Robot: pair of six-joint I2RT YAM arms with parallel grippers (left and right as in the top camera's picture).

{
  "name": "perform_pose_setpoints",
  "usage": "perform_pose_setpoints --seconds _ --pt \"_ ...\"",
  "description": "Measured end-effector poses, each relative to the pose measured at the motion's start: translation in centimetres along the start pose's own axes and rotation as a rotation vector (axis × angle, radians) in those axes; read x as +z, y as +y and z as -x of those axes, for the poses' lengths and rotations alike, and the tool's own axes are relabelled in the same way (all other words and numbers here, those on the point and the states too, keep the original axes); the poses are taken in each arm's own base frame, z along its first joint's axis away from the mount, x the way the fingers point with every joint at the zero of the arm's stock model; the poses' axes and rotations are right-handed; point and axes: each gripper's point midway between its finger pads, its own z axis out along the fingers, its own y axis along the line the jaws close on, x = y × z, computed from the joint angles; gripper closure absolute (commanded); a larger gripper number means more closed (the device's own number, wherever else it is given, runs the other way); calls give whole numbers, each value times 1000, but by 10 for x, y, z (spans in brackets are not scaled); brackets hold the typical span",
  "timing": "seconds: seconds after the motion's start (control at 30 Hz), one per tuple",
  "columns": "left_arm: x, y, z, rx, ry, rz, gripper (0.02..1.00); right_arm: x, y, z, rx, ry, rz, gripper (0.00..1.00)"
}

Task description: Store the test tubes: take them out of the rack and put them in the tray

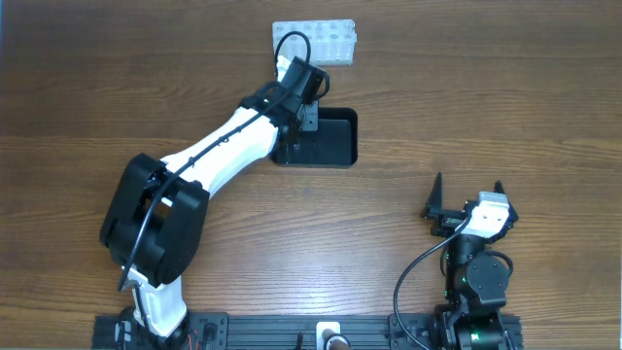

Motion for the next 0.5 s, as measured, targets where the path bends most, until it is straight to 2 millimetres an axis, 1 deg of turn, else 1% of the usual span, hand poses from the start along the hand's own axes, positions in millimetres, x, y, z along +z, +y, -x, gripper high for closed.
perform_pose_setpoints --seconds 0.13,0.3,0.43,0.5 --pt "3 -2 -3 -5 8 1 961 0 0 0 0 0 0 7" --pt "15 0 -15 -8 39 16 958 0 0 0 0 0 0 7" --pt "19 1 -18 -6 49 21 932 0 0 0 0 0 0 9" --pt "19 1 -18 -8 49 21 897 0 0 0 0 0 0 9"
